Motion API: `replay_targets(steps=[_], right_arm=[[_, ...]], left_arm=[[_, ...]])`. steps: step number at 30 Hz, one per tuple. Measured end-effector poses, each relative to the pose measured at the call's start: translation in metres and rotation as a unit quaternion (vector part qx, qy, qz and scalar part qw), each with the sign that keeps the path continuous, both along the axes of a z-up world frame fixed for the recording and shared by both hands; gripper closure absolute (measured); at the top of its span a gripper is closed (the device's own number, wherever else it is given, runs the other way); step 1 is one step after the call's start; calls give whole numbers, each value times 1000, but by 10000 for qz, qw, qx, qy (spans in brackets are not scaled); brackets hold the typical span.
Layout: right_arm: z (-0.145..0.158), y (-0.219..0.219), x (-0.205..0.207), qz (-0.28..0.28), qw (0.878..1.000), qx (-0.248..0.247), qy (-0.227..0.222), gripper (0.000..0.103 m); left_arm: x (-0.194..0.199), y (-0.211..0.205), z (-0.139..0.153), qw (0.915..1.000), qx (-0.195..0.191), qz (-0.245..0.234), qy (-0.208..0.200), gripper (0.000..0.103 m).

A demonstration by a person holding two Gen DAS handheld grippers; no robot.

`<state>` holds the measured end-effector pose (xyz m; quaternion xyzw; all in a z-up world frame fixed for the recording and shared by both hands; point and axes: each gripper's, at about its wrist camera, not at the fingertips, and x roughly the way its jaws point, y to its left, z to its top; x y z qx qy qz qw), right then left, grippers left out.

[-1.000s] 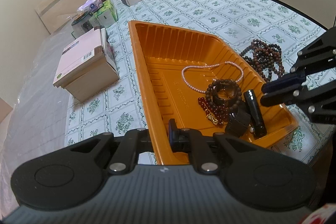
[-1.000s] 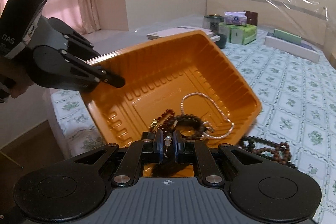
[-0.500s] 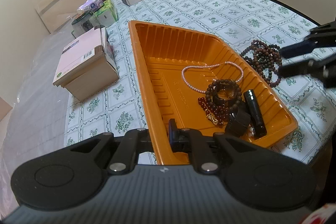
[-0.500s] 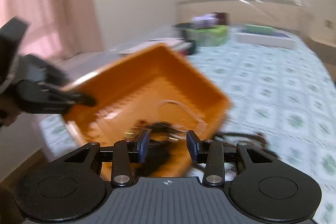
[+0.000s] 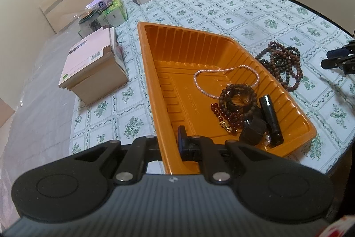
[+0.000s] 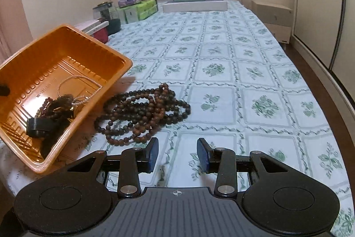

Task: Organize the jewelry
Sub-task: 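Grasp a dark bead strand from the pile with the right gripper, then lift the dark bead strand over the orange tray with the right gripper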

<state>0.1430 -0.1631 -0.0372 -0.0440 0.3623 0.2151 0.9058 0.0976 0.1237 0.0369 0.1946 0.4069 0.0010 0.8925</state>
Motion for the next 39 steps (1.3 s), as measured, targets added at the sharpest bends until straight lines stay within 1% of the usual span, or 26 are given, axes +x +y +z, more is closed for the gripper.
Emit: replay_targets(steps=[4,10,14,17,18,19,20,22,23,25,29,34,39], right_arm=[[-5,16,9,155,9999,-43,3,63],[-11,38,24,268,9996,-37,38,63],[-15,46,38,184,9996,83,194,64],[-20,51,48,20,9995,42,324,64],[-22,52,51,-51,9992,41,383,65],[-24,52,53,-94,9990,43,437,69],[-26,52,56,-126,9986,56,508,79],[-27,49,57,-156,9981,133,582,85],[-25,49,56,-141,9982,126,569,92],[-20,47,52,-152,9987,116,483,96],[-3,40,42,-115,9996,61,260,96],[29,33,31,14,9998,-76,-169,96],[65,28,21,139,9977,-113,-652,96]], left_arm=[[-2,4,1,9999,73,81,19,96],[-13,14,1,9997,78,210,41,96],[-20,20,0,9994,18,331,49,96],[-20,21,1,9994,6,338,52,96],[-19,21,2,9994,8,335,52,96],[-19,20,2,9994,18,330,48,96],[-18,20,2,9995,29,321,44,96],[-18,20,3,9995,39,307,40,96],[-18,19,3,9995,40,307,39,96],[-18,19,2,9995,42,306,35,96],[-19,20,2,9995,46,303,29,96],[-19,19,2,9996,68,287,19,96],[-19,18,2,9996,74,281,17,96]])
